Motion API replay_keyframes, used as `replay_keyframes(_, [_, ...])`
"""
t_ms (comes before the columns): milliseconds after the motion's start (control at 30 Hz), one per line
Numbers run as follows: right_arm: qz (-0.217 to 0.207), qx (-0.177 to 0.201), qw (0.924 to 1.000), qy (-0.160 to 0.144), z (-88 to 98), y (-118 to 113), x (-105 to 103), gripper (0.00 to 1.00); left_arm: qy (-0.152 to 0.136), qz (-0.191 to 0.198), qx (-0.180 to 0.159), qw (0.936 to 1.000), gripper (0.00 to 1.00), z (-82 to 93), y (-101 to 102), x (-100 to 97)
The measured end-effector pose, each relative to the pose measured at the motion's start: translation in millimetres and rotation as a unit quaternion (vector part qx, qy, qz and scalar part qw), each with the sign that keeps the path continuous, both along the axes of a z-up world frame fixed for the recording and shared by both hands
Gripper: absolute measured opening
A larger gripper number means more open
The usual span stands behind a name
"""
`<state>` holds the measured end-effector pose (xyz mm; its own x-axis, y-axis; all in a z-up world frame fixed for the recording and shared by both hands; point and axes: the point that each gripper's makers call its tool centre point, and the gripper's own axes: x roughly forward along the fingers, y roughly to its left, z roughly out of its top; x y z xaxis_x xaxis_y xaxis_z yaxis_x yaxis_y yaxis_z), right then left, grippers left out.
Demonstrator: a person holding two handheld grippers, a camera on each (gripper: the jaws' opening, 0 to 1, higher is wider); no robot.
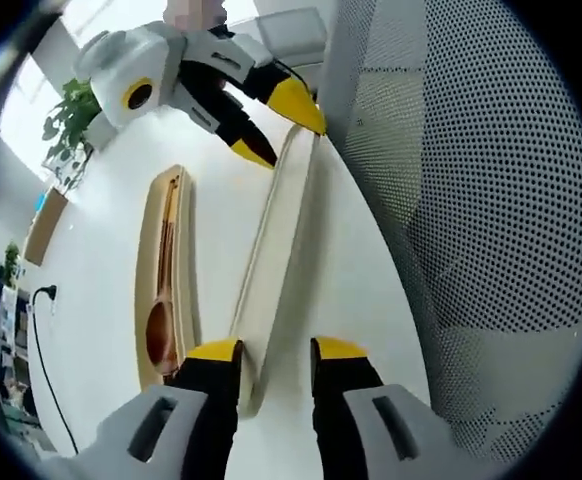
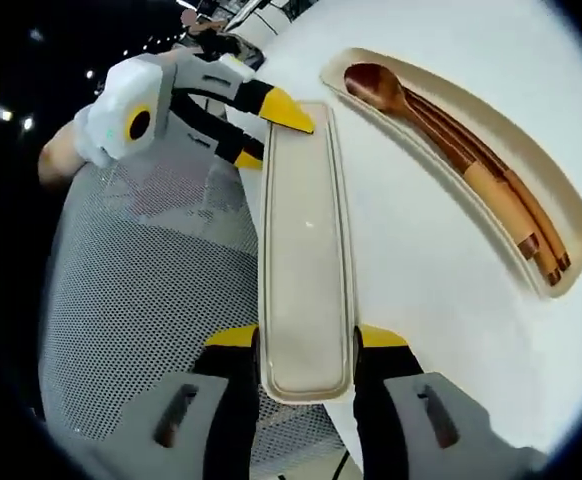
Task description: Arrange the utensils inside the cutlery case until each visible utensil rests in its matching compartment.
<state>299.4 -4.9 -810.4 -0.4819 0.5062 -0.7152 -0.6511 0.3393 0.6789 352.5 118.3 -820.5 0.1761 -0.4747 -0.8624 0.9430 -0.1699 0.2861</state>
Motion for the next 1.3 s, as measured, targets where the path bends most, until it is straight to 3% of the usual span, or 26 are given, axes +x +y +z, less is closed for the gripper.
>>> replay_keyframes(67, [0.001,0.001,0.9999,0.01,0.4,0,-5,0.34,-0.004,-0.003,0.003,1.0,0.23,-0.7,-1,0.0])
replay_keyframes(133, [0.007,0.002,0.9997,0.023,1.0,0,-10,0.34,-0.051,-0.047,0.04,0.9968,0.15,-3.3,6,6.7])
replay_keyframes(167, [0.008,0.003,0.9995,0.029,2.2,1,-13,0.34,-0.055,-0.053,0.039,0.9963,0.13,-2.9,5,6.3])
replay_keyframes(267, [0.002,0.004,0.9991,0.042,1.7,0,-14,0.34,-0.008,0.019,0.015,0.9997,0.14,-0.6,5,2.6])
replay_keyframes(367, [-0.008,0.009,0.9989,0.046,2.5,0,-13,0.34,-0.026,-0.006,0.022,0.9994,0.13,-0.8,6,4.8])
replay_keyframes(833, [-0.025,0.032,0.9989,0.022,2.7,1,-15,0.35,-0.013,0.015,0.025,0.9995,0.13,-1.8,7,2.0])
replay_keyframes(1000, [-0.029,0.037,0.9989,-0.006,2.8,3,-17,0.35,-0.012,0.014,0.028,0.9995,0.13,-1.8,7,0.6])
replay_keyframes(1033, [-0.027,0.04,0.9981,-0.039,-1.0,3,-11,0.34,-0.007,0.016,0.028,0.9995,0.13,-1.9,7,-0.5])
replay_keyframes(1300, [-0.005,0.033,0.9876,-0.153,2.6,-4,1,0.38,-0.005,0.024,0.03,0.9993,0.1,-1.6,9,0.7])
